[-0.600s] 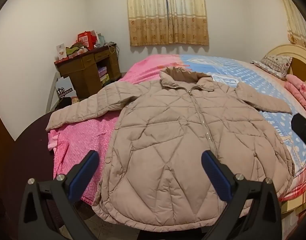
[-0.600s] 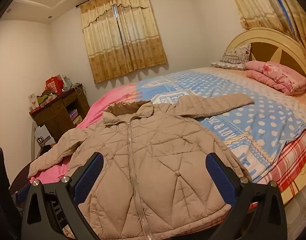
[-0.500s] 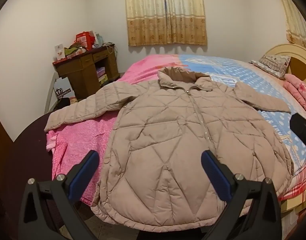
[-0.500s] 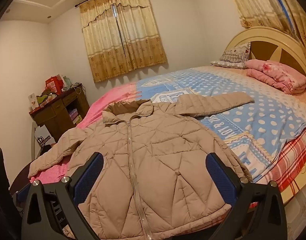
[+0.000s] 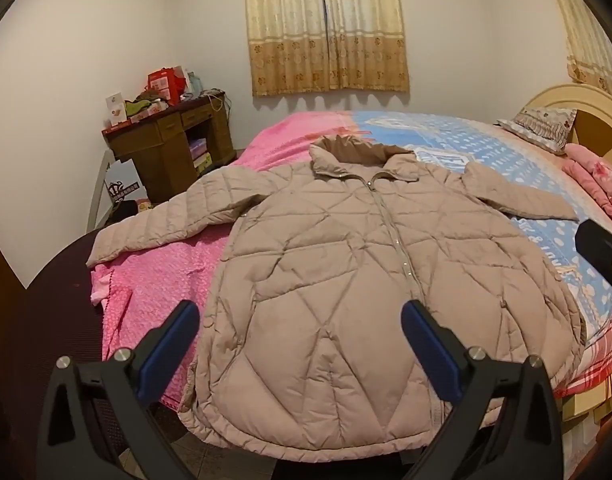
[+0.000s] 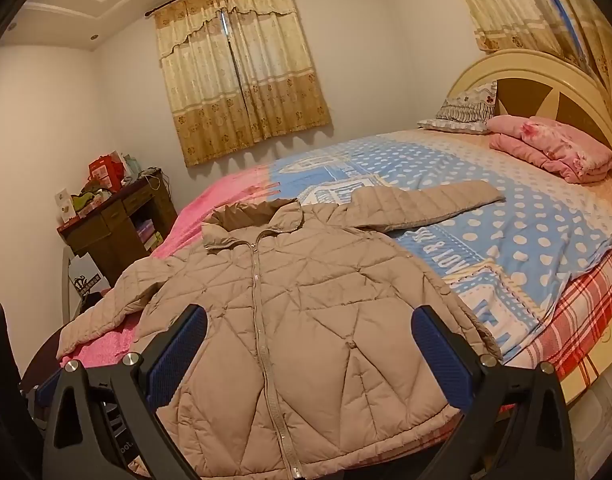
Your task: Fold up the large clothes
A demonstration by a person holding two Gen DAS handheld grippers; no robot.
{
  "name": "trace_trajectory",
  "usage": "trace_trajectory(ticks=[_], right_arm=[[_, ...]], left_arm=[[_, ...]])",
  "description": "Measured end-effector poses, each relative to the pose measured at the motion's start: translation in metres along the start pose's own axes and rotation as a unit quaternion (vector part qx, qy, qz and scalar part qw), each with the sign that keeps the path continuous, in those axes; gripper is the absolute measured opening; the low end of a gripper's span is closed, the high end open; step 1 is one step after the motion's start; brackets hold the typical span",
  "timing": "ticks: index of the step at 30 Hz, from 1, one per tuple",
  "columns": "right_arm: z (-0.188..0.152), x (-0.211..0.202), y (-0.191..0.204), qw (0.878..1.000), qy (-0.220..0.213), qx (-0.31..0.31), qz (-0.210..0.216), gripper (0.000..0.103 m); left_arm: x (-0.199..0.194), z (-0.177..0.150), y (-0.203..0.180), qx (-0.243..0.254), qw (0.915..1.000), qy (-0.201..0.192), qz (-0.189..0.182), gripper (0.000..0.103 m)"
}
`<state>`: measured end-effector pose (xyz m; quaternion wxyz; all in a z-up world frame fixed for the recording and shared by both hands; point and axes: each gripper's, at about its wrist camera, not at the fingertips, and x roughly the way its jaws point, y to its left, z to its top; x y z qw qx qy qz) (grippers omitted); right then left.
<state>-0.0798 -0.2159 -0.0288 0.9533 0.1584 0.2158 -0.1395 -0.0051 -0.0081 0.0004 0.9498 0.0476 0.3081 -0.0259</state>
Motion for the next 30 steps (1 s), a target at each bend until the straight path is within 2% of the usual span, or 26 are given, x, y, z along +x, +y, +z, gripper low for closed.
trace_trajectory(ticks=[30], right_arm=[[-0.0075, 0.0033, 0.0006, 1.0, 0.008, 0.001, 0.005, 0.102]], left_arm=[[-0.0002, -0.0022, -0.0041, 0.004, 1.0, 0.0, 0.002, 0.103]])
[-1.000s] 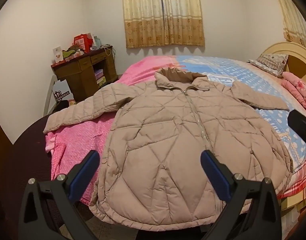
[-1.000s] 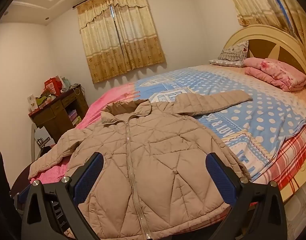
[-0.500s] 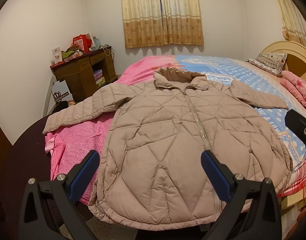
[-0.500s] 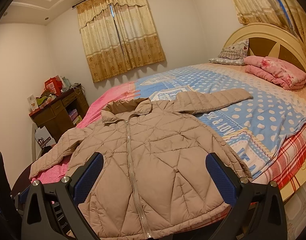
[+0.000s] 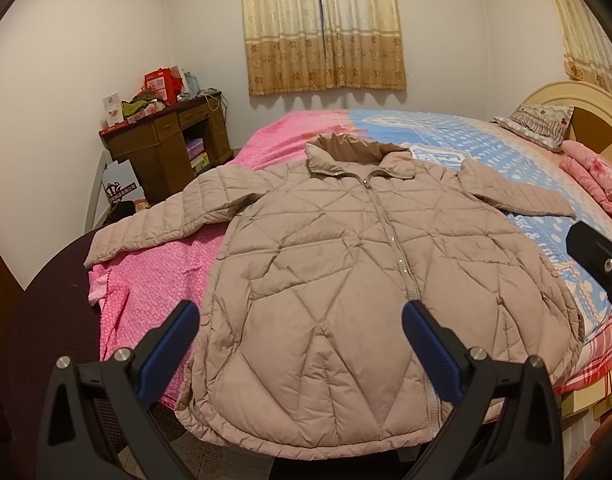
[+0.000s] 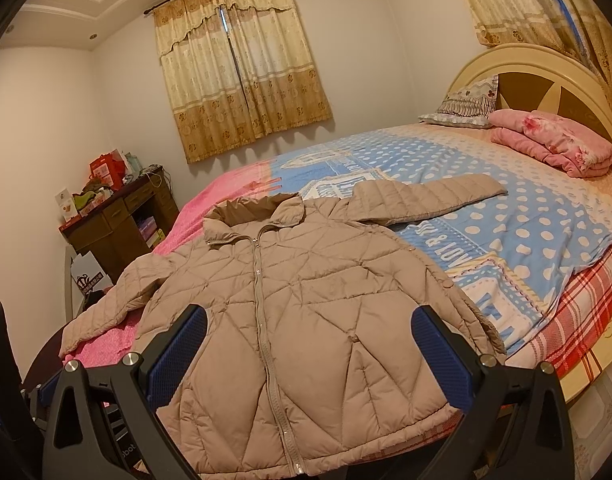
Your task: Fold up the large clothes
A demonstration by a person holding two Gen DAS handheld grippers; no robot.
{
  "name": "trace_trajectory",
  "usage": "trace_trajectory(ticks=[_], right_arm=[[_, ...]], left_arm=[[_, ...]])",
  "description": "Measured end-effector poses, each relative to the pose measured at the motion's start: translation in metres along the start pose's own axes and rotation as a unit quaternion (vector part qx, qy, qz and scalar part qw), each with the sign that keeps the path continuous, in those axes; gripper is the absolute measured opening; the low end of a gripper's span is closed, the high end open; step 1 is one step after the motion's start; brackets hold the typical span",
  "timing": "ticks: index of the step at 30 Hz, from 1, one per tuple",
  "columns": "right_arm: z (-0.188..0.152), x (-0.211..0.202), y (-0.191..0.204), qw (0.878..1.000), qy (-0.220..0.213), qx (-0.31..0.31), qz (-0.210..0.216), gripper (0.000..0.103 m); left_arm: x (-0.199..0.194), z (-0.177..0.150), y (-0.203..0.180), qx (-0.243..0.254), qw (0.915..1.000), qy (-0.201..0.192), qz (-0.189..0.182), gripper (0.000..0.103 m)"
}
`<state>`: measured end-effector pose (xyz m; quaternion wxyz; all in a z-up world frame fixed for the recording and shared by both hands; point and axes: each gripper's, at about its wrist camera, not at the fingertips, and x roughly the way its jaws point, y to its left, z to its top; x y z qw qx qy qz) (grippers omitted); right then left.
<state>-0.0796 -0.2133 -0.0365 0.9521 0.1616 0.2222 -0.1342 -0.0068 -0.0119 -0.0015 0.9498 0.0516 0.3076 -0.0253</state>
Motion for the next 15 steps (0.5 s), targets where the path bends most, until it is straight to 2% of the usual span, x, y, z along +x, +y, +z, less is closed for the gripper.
trace_trajectory(ticks=[15], right_arm=[[-0.0002, 0.0014, -0.0021, 1.0, 0.004, 0.002, 0.0, 0.102]], left_arm=[[-0.0001, -0.0014, -0.0021, 0.001, 1.0, 0.0, -0.002, 0.103]])
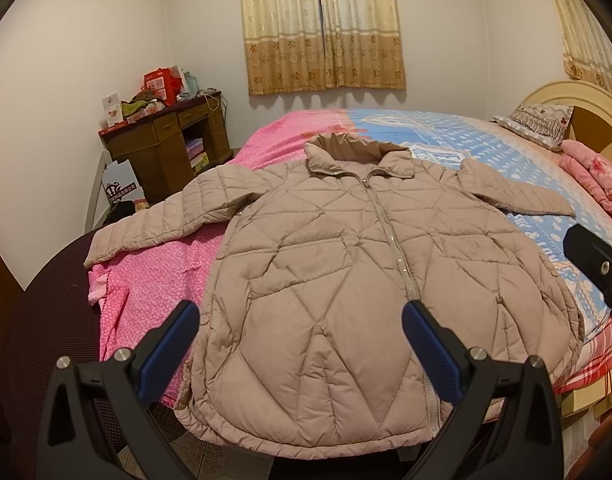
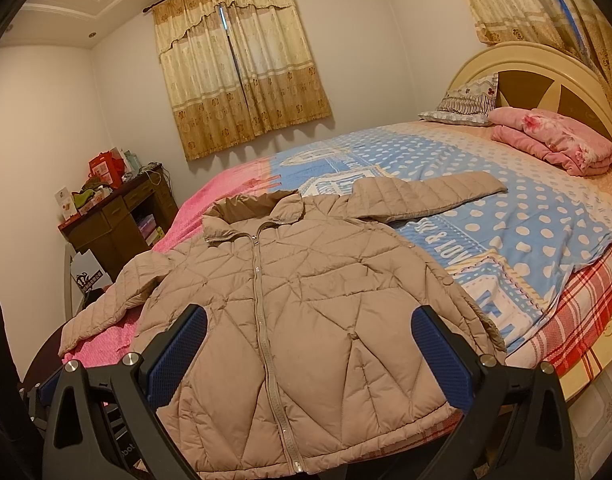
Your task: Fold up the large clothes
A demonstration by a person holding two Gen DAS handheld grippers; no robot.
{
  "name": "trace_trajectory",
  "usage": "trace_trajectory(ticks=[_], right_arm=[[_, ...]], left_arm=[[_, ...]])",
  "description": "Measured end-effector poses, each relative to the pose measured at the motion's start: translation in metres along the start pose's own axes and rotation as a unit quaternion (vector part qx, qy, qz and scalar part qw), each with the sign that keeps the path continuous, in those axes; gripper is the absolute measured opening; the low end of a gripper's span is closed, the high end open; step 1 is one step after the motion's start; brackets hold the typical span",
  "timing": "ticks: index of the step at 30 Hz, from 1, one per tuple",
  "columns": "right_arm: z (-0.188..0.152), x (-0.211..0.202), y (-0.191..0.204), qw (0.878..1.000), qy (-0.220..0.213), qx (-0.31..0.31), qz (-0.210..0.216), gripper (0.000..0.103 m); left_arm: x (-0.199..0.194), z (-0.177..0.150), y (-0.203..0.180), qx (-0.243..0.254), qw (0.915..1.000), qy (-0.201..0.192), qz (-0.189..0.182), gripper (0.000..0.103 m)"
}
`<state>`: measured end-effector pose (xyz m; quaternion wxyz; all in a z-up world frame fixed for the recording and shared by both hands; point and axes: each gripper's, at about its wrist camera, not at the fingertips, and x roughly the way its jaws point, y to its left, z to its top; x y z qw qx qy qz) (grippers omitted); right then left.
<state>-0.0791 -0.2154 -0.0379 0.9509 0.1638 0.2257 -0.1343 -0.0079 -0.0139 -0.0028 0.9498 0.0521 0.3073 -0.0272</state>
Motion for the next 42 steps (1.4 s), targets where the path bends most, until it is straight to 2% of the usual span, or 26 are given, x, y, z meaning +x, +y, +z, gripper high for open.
trace_trajectory(ticks=[21, 32, 38, 42], right_arm=[[-0.004, 0.005, -0.001, 1.0, 0.009, 0.004, 0.001, 0.102], [-0.006, 0.033, -0.012, 0.999, 0.042, 0.023, 0.002, 0.102], [0.002, 0.064, -0.046, 0.997, 0.054, 0.044, -0.011, 0.102], [0.026, 0.082, -0.095, 0.997, 0.021, 0.076, -0.011, 0.102]], left_arm=[[0.0, -0.001, -0.001, 0.0, 1.0, 0.002, -0.001, 0.103], [0.012, -0.007, -0.001, 0.0, 0.9999, 0.013, 0.003, 0.103], [0.041, -0.013, 0.008, -0.021, 0.9975, 0.042, -0.052, 0.103], [0.073, -0.004, 0.016, -0.027, 0.9968, 0.069, -0.029, 0.103]])
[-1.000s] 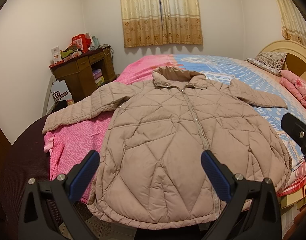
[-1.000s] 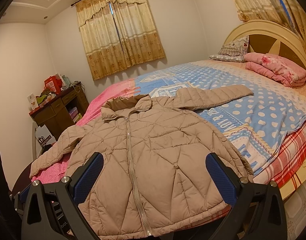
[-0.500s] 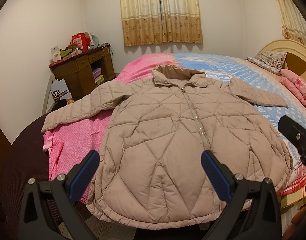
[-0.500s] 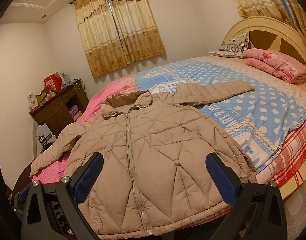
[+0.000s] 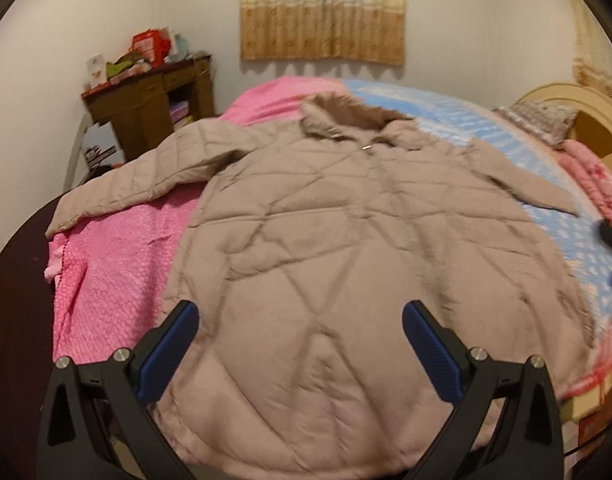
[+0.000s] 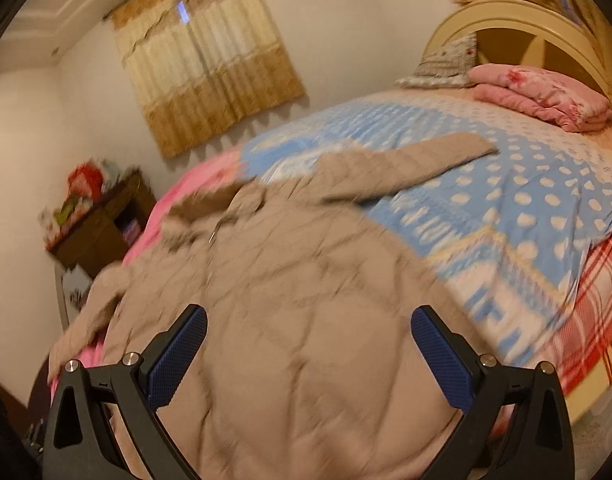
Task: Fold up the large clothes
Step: 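Grasp the beige jacket's sleeve cuff with the right gripper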
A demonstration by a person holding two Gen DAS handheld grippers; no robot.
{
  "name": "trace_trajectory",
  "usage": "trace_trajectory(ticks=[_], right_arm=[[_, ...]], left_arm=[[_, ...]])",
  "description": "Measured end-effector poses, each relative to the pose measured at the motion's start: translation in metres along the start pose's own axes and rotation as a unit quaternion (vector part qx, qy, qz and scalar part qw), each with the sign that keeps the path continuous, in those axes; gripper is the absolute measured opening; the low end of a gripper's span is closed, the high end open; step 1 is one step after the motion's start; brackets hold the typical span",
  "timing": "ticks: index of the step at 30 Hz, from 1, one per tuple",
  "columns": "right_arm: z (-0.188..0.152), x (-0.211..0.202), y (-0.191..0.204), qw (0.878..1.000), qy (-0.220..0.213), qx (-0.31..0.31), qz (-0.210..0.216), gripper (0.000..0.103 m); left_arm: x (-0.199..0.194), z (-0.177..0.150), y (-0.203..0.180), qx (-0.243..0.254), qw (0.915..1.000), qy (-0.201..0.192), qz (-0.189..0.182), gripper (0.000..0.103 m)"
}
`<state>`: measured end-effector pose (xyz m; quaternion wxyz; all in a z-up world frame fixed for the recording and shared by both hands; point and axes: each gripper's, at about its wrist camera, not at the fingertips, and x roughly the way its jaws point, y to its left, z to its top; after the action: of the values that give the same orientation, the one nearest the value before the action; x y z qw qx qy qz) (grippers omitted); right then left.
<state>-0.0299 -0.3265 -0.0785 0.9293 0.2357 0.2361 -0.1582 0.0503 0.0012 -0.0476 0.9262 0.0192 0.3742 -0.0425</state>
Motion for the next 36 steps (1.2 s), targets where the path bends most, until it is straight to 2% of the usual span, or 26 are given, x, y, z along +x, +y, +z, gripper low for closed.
trace_trajectory(ticks=[4, 8, 12, 15, 18, 20, 22, 24, 25, 27, 28, 31, 33, 36], right_arm=[[0.054, 0.028, -0.068, 0.998, 0.002, 0.067, -0.008, 0.098], [0.111, 0.066, -0.143, 0.991, 0.009, 0.13, -0.032, 0.095], [0.157, 0.131, -0.226, 0.974, 0.029, 0.223, -0.041, 0.095], [0.174, 0.183, -0.264, 0.966, 0.041, 0.247, -0.058, 0.092], [0.181, 0.23, -0.292, 0.956, 0.056, 0.283, -0.06, 0.089], [0.184, 0.25, -0.306, 0.947, 0.036, 0.311, -0.071, 0.089], [0.195, 0.26, -0.301, 0.952, 0.003, 0.292, -0.092, 0.089], [0.2, 0.273, -0.296, 0.956, 0.006, 0.276, -0.102, 0.088], [0.203, 0.281, -0.292, 0.959, 0.005, 0.26, -0.117, 0.085], [0.207, 0.292, -0.289, 0.962, 0.018, 0.232, -0.144, 0.057], [0.206, 0.296, -0.292, 0.962, 0.028, 0.225, -0.152, 0.034], [0.204, 0.292, -0.305, 0.96, 0.034, 0.25, -0.121, 0.009], [0.207, 0.281, -0.307, 0.962, 0.033, 0.245, -0.113, 0.005], [0.22, 0.248, -0.293, 0.971, -0.002, 0.211, -0.111, 0.005]], left_arm=[[0.029, 0.029, 0.012, -0.018, 0.9995, 0.015, 0.02, 0.103], [0.051, 0.061, 0.01, -0.022, 0.9994, 0.003, 0.027, 0.103], [0.078, 0.081, -0.002, -0.017, 0.9989, -0.017, 0.04, 0.103], [0.108, 0.085, -0.01, -0.022, 0.9979, -0.016, 0.058, 0.103], [0.132, 0.078, -0.012, -0.046, 0.9967, -0.018, 0.065, 0.103], [0.146, 0.074, -0.014, -0.051, 0.9961, -0.01, 0.072, 0.103], [0.157, 0.071, -0.014, -0.053, 0.9958, 0.003, 0.074, 0.103], [0.162, 0.067, -0.014, -0.056, 0.9958, 0.009, 0.071, 0.103], [0.163, 0.066, -0.014, -0.056, 0.9958, 0.008, 0.071, 0.103], [0.163, 0.064, -0.016, -0.054, 0.9956, 0.01, 0.076, 0.103], [0.164, 0.062, -0.018, -0.051, 0.9956, 0.01, 0.079, 0.103], [0.164, 0.061, -0.02, -0.046, 0.9955, 0.007, 0.083, 0.103], [0.164, 0.061, -0.02, -0.047, 0.9956, 0.005, 0.081, 0.103], [0.166, 0.062, -0.018, -0.052, 0.9958, 0.003, 0.075, 0.103]])
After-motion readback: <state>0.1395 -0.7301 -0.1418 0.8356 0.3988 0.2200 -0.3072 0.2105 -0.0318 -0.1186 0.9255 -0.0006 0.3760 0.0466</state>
